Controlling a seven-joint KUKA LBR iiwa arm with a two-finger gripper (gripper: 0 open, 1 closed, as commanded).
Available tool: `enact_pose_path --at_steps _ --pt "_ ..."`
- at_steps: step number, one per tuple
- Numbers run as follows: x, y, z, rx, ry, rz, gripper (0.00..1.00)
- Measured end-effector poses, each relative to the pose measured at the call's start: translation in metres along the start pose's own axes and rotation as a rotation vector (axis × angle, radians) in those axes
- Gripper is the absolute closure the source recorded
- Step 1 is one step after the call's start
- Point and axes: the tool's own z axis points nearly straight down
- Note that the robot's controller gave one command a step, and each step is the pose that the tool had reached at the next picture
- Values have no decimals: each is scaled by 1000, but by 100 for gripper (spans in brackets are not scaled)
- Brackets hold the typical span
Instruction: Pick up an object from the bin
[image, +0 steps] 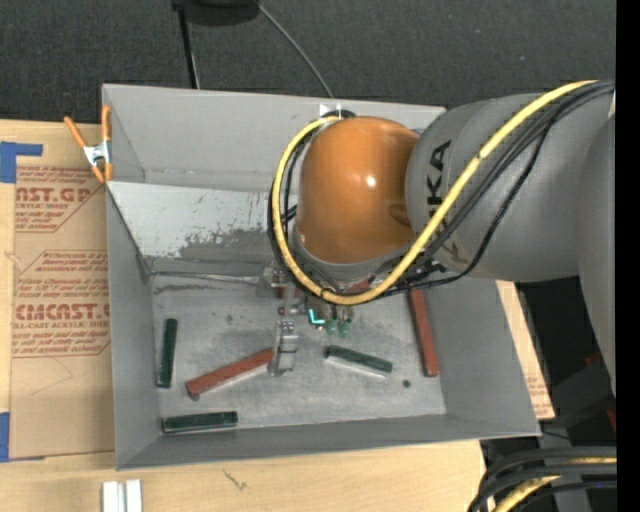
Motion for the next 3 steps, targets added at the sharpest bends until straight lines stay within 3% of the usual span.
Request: enact_pose_path --at_steps 1,2,3 --pt "-2 -1 -4 -1 -8 2 0" --pt "-7 7 40 0 -11 -136 0" --pt "-11 25 66 1 -7 -351 0"
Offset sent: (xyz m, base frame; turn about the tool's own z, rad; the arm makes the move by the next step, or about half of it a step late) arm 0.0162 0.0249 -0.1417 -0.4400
